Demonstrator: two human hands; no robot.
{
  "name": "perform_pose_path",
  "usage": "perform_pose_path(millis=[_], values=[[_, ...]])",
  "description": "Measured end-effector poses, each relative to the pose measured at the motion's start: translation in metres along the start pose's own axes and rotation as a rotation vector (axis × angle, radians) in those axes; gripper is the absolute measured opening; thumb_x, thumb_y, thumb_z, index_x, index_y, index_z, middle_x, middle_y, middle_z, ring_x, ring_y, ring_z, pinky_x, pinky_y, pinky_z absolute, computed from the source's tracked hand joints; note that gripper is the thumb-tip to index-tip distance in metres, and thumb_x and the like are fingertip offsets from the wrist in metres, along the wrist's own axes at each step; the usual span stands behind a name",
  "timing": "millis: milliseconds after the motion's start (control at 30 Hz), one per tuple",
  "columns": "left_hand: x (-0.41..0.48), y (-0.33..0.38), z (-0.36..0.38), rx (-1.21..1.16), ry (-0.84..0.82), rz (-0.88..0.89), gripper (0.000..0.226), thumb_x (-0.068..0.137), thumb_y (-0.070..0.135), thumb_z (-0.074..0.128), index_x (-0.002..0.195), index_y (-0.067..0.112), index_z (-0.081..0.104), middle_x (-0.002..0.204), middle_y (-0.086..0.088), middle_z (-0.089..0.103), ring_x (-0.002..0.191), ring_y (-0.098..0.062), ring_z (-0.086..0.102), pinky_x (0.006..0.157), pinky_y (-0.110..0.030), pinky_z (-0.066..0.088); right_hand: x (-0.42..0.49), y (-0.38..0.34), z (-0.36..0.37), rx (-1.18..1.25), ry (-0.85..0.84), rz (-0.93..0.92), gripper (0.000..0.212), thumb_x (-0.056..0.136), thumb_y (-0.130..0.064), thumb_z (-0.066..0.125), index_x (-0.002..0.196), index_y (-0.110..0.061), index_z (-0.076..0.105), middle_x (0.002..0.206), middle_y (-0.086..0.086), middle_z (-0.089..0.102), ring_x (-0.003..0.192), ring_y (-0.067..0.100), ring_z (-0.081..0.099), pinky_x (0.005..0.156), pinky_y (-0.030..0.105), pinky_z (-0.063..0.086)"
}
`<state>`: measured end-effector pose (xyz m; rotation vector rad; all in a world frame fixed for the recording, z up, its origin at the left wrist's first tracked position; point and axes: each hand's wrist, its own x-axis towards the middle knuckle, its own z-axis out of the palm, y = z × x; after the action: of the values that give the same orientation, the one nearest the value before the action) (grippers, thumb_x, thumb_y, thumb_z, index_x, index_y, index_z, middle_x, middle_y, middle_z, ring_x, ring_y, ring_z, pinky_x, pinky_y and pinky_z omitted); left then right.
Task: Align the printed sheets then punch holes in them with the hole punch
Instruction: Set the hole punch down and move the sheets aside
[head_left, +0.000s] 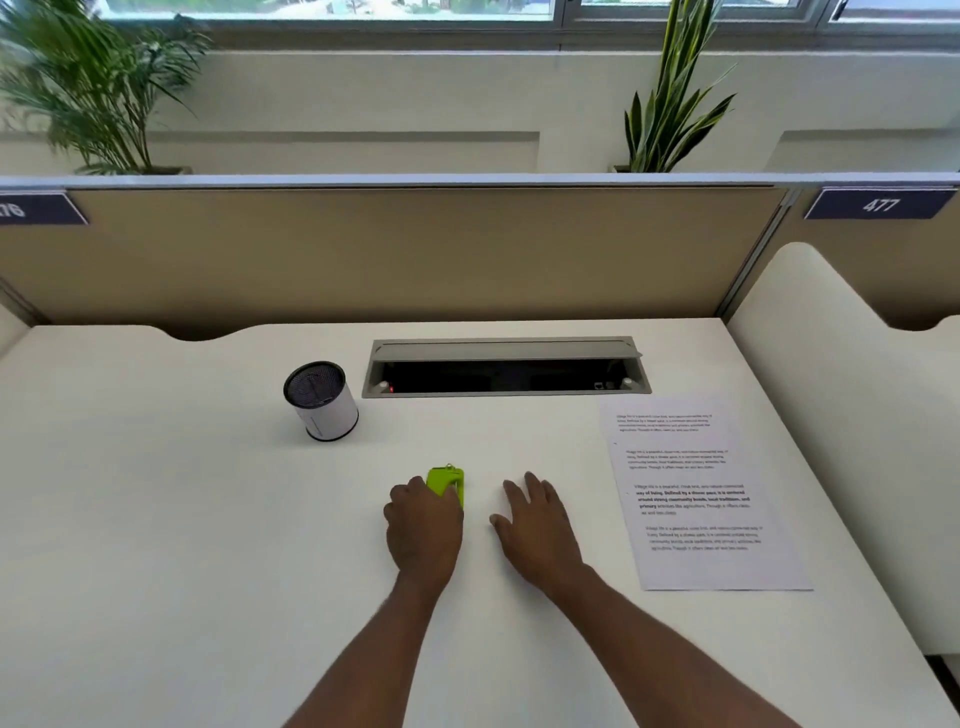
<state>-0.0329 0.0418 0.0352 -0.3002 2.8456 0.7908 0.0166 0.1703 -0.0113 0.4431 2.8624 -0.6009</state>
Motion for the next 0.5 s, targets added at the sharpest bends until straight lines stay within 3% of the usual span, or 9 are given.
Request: perform_pose_path(millis=[200, 300, 500], values=[[0.013, -0.003, 0.003, -0.026, -0.070, 0.016, 0.036, 0.091, 0.036, 0.051, 0.098, 0.003, 0.063, 0.103, -0.016, 0.066, 0.097, -0.034, 0.063, 0.076, -0.038, 0.050, 0.006, 0.000, 0.009, -0.013, 0.007, 0.039, 0.063, 0.097, -0.051, 0.038, 0.152, -0.022, 0.028, 0.164, 0.013, 0.014, 0.151, 0.035, 0.008, 0.122, 0.043, 0.009], [0.017, -0.003, 0.003, -0.054, -0.066, 0.006, 0.031, 0.089, 0.033, 0.054, 0.089, 0.004, 0.064, 0.096, -0.015, 0.069, 0.090, -0.035, 0.065, 0.066, -0.032, 0.043, 0.006, -0.001, 0.013, -0.007, 0.018, 0.053, 0.063, 0.096, -0.051, 0.039, 0.151, -0.022, 0.030, 0.164, 0.014, 0.014, 0.151, 0.034, 0.007, 0.123, 0.043, 0.008], [0.019, -0.004, 0.004, -0.035, -0.041, 0.054, 0.031, 0.090, 0.033, 0.054, 0.087, 0.004, 0.064, 0.094, -0.015, 0.069, 0.088, -0.035, 0.065, 0.063, -0.031, 0.039, 0.007, -0.001, 0.016, -0.012, 0.023, 0.058, 0.063, 0.097, -0.051, 0.039, 0.151, -0.021, 0.030, 0.164, 0.013, 0.013, 0.151, 0.034, 0.006, 0.123, 0.043, 0.008]])
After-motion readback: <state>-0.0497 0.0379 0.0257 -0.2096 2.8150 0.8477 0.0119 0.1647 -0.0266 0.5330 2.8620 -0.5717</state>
